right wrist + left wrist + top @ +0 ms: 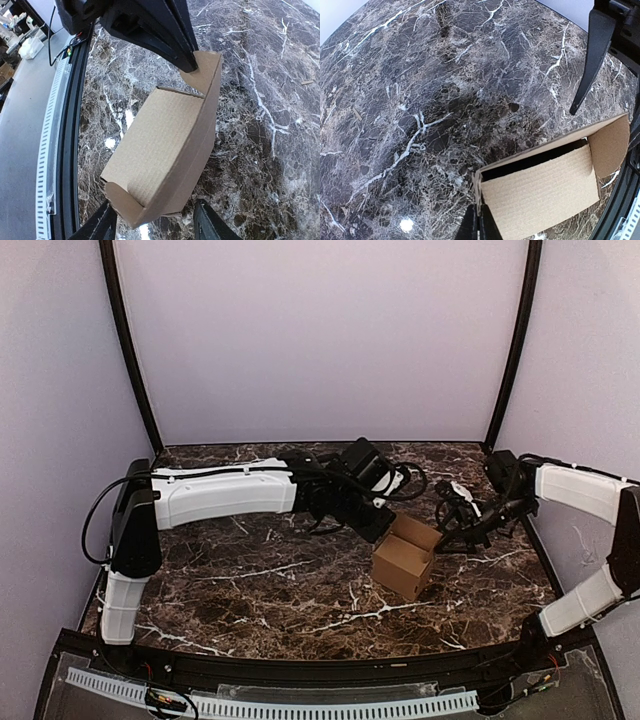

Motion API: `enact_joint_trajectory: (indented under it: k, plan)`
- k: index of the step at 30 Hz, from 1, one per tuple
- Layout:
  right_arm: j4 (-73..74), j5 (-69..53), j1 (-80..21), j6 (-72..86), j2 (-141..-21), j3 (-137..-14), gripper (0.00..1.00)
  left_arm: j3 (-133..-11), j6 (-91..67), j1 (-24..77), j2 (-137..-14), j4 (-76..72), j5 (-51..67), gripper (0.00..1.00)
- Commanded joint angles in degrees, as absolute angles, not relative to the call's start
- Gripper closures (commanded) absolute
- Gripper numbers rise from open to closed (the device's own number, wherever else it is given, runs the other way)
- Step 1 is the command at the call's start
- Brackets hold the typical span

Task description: Fold the paper box

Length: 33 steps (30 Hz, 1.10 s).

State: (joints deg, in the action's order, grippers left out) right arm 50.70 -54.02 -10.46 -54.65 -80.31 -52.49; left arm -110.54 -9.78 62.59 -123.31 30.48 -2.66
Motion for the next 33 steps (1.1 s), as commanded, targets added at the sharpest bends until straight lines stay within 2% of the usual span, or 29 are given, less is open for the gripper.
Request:
enact_joint_trajectory:
  k: [1,9,19,33]
  plan:
    - [53.1,-50.4,-10.3,-59.0,-77.0,-51.5,0.47,-109.3,-11.1,63.8,-124.3,33.6,-3.1,0.99]
    - [51.9,-43.2,-10.4,-61.4,-69.3,-48.4,0.43,-108.3,-10.8,65.0,-124.0,33.1,-5.8,0.99]
    - [40.5,-33.4,-14.2,-58.6,-60.3,-41.5,0.42,-108.6,-12.2,65.1,-123.4,32.5,-5.3,0.99]
    - [40.6,-48.0,-14.2,-51.9,-69.6,-47.5,0.51,-112.6,-5.1,65.0,-124.0,35.4,-4.1,0.99]
